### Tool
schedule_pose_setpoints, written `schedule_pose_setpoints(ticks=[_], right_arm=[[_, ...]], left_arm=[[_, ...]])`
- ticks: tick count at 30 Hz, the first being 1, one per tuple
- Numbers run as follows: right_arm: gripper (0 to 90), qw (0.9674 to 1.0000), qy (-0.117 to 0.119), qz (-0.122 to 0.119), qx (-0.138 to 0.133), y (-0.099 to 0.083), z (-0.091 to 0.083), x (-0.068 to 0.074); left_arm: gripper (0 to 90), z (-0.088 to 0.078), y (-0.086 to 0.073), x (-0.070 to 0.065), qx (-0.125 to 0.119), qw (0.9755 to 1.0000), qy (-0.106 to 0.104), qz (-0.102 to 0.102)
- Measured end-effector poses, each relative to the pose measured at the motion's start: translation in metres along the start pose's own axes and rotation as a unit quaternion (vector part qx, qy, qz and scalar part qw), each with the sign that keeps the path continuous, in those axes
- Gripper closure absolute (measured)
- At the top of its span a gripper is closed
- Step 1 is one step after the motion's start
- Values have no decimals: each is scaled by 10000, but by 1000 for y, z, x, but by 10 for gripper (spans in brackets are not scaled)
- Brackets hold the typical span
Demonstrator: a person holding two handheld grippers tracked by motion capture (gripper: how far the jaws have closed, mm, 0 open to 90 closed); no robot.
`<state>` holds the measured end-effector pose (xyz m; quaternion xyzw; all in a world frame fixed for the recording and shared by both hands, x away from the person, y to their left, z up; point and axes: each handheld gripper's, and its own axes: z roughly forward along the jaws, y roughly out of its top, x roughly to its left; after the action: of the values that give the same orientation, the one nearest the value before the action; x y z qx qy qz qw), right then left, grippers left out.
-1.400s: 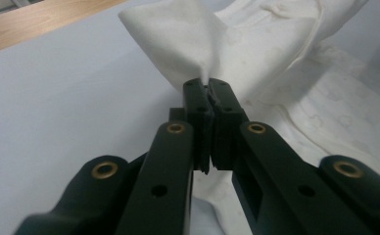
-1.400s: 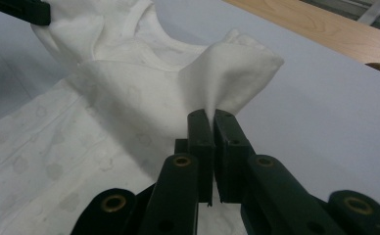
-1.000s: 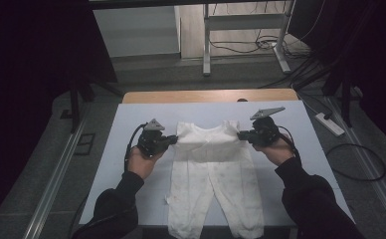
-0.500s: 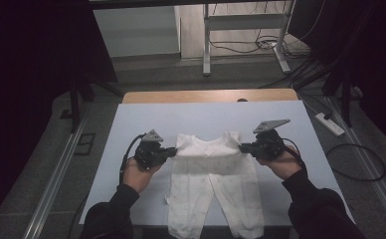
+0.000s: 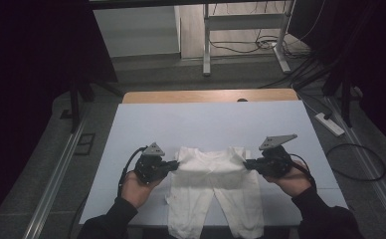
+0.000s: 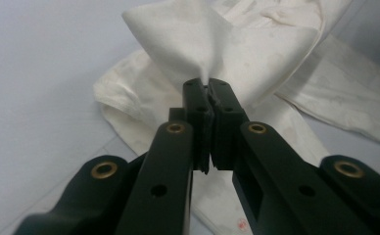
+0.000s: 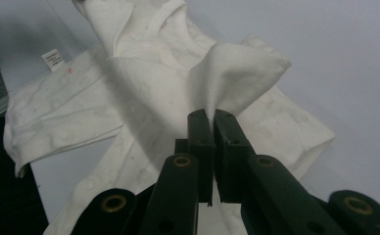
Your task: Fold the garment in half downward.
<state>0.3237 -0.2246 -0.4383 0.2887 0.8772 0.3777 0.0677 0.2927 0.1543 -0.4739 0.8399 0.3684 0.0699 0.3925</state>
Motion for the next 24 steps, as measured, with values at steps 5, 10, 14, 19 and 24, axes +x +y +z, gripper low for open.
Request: schedule_pose_setpoints(ticks=[5,10,14,19,24], right_arm=[[861,10000,41,17,23,-9,-7,7],[861,9999,58,-12,82,-18,-11,15],[861,9998,102,4,151,-25,-11,20],[861,9995,151,12,273,-33,-9,27],[861,9990,185,-3,414,-41,-8,33]], left_arm=[[869,-4,-7,-13,28,10000,-52,37],[869,-6,-13,-25,150,9998,3,156],[867,-8,-20,-33,239,9995,-6,181],[867,-9,-27,-41,357,9992,-25,181],[865,-6,-31,-47,529,9982,39,267]])
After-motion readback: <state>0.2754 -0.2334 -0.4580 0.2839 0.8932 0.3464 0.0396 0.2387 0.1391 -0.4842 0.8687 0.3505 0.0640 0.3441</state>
